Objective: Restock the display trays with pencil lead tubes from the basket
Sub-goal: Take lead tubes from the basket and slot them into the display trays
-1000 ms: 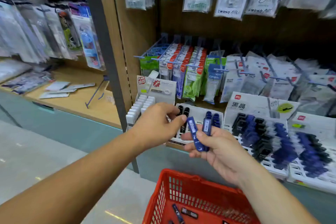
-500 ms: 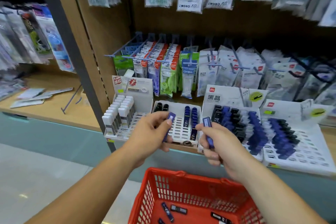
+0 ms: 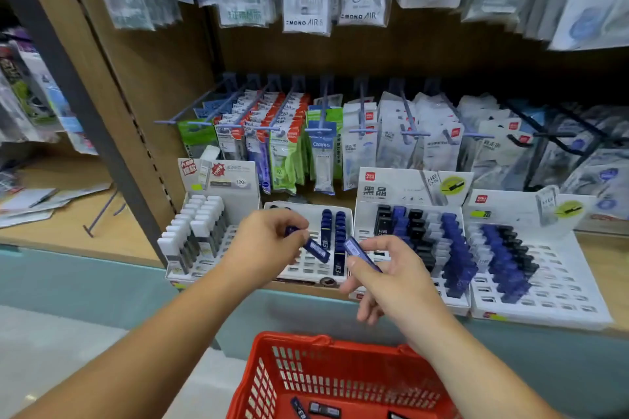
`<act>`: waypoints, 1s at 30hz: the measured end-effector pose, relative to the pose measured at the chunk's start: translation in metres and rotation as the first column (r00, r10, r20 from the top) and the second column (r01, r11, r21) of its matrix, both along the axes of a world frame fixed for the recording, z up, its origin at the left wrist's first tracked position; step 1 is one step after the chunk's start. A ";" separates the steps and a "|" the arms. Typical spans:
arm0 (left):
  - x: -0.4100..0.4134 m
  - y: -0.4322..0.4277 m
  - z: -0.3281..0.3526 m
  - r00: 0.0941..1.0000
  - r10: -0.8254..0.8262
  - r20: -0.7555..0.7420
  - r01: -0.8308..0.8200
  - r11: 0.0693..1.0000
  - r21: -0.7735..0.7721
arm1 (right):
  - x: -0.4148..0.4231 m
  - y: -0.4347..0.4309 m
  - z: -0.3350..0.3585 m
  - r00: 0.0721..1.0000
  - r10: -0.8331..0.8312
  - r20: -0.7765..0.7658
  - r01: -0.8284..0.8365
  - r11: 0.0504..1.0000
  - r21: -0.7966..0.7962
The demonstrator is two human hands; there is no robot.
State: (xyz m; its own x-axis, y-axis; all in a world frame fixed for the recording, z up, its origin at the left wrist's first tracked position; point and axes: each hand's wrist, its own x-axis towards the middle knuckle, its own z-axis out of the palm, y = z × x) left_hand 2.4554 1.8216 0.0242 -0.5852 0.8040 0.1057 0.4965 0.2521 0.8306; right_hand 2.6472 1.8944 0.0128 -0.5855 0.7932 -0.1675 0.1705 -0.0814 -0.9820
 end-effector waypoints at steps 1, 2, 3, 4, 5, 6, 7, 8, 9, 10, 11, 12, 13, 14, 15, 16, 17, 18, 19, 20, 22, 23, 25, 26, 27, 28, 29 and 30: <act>-0.003 0.005 0.002 0.995 -0.026 -0.096 0.021 0.999 -0.044 | 0.000 0.002 -0.001 1.000 -0.018 -0.019 0.018 1.000 -0.003; -0.005 0.011 0.004 0.983 -0.050 -0.178 0.034 0.995 -0.093 | -0.001 0.003 -0.002 0.998 -0.037 -0.043 0.037 0.999 -0.015; -0.006 0.016 0.007 0.971 -0.077 -0.228 0.048 0.990 -0.134 | -0.001 0.003 -0.003 0.996 -0.054 -0.066 0.052 0.998 -0.026; -0.007 0.021 0.009 0.966 -0.104 -0.237 0.066 0.985 -0.162 | -0.002 0.004 -0.004 0.994 -0.070 -0.088 0.067 0.997 -0.033; -0.007 0.026 0.010 0.970 -0.130 -0.206 0.093 0.980 -0.178 | -0.002 0.005 -0.006 0.990 -0.091 -0.106 0.087 0.995 -0.037; -0.008 0.030 0.010 0.975 -0.157 -0.157 0.124 0.972 -0.200 | -0.003 0.007 -0.008 0.985 -0.121 -0.122 0.117 0.992 -0.040; -0.009 0.033 0.010 0.978 -0.182 -0.104 0.156 0.963 -0.220 | -0.003 0.009 -0.010 0.979 -0.156 -0.134 0.152 0.988 -0.042; -0.012 0.036 0.007 0.977 -0.204 -0.066 0.183 0.953 -0.243 | -0.003 0.011 -0.011 0.972 -0.186 -0.145 0.182 0.982 -0.045; -0.014 0.038 0.005 0.974 -0.219 -0.050 0.199 0.946 -0.256 | -0.002 0.012 -0.012 0.967 -0.205 -0.153 0.200 0.979 -0.050; -0.017 0.040 0.001 0.970 -0.231 -0.071 0.204 0.941 -0.270 | -0.002 0.014 -0.013 0.964 -0.213 -0.161 0.207 0.977 -0.056; -0.019 0.041 -0.002 0.964 -0.242 -0.112 0.203 0.938 -0.281 | -0.002 0.015 -0.013 0.962 -0.214 -0.168 0.206 0.977 -0.062; -0.020 0.042 -0.004 0.950 -0.255 -0.178 0.193 0.932 -0.305 | -0.002 0.015 -0.013 0.962 -0.210 -0.174 0.202 0.977 -0.065; -0.019 0.043 -0.006 0.927 -0.279 -0.249 0.189 0.925 -0.329 | -0.002 0.015 -0.012 0.962 -0.207 -0.177 0.199 0.978 -0.063; -0.019 0.044 -0.009 0.896 -0.307 -0.322 0.187 0.916 -0.354 | -0.002 0.015 -0.012 0.963 -0.204 -0.177 0.196 0.979 -0.059; -0.019 0.044 -0.011 0.862 -0.334 -0.382 0.189 0.910 -0.369 | -0.002 0.015 -0.011 0.963 -0.202 -0.175 0.195 0.979 -0.057; -0.018 0.045 -0.012 0.832 -0.353 -0.428 0.192 0.907 -0.375 | -0.003 0.015 -0.011 0.964 -0.202 -0.175 0.195 0.979 -0.059; -0.019 0.046 -0.013 0.807 -0.363 -0.465 0.197 0.909 -0.369 | -0.002 0.016 -0.010 0.964 -0.201 -0.176 0.192 0.979 -0.065; -0.018 0.047 -0.013 0.787 -0.367 -0.497 0.194 0.911 -0.365 | -0.002 0.016 -0.010 0.964 -0.198 -0.178 0.188 0.980 -0.070; -0.018 0.048 -0.013 0.768 -0.371 -0.522 0.196 0.912 -0.360 | -0.002 0.017 -0.009 0.965 -0.194 -0.177 0.183 0.980 -0.076; -0.018 0.050 -0.013 0.755 -0.378 -0.536 0.196 0.910 -0.365 | -0.001 0.017 -0.008 0.966 -0.189 -0.174 0.177 0.981 -0.082; -0.015 0.052 -0.011 0.739 -0.405 -0.538 0.207 0.897 -0.391 | 0.001 0.016 -0.006 0.971 -0.171 -0.168 0.157 0.983 -0.095; -0.015 0.053 -0.010 0.736 -0.424 -0.528 0.217 0.886 -0.409 | 0.003 0.017 -0.004 0.973 -0.164 -0.163 0.149 0.984 -0.100; -0.015 0.054 -0.008 0.733 -0.460 -0.502 0.238 0.864 -0.444 | 0.006 0.017 -0.002 0.974 -0.163 -0.155 0.146 0.983 -0.114; -0.016 0.054 -0.008 0.727 -0.473 -0.497 0.246 0.856 -0.455 | 0.007 0.017 -0.001 0.975 -0.162 -0.155 0.145 0.982 -0.118; -0.015 0.053 -0.008 0.720 -0.477 -0.505 0.245 0.855 -0.458 | 0.009 0.017 -0.001 0.975 -0.160 -0.154 0.142 0.983 -0.118; -0.014 0.053 -0.009 0.714 -0.469 -0.520 0.238 0.861 -0.450 | 0.010 0.016 -0.001 0.976 -0.157 -0.153 0.140 0.983 -0.116; -0.013 0.051 -0.011 0.712 -0.448 -0.540 0.231 0.877 -0.422 | 0.012 0.016 -0.001 0.975 -0.160 -0.151 0.145 0.983 -0.110; -0.011 0.050 -0.013 0.719 -0.416 -0.557 0.223 0.897 -0.381 | 0.013 0.016 -0.001 0.974 -0.171 -0.149 0.158 0.983 -0.098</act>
State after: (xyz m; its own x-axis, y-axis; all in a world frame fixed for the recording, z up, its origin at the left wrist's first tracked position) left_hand 2.4444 1.8718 0.0109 -0.1718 0.9803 0.0975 0.9599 0.1443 0.2405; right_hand 2.6600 1.9101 0.0115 -0.4723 0.8677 -0.1549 -0.0075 -0.1797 -0.9837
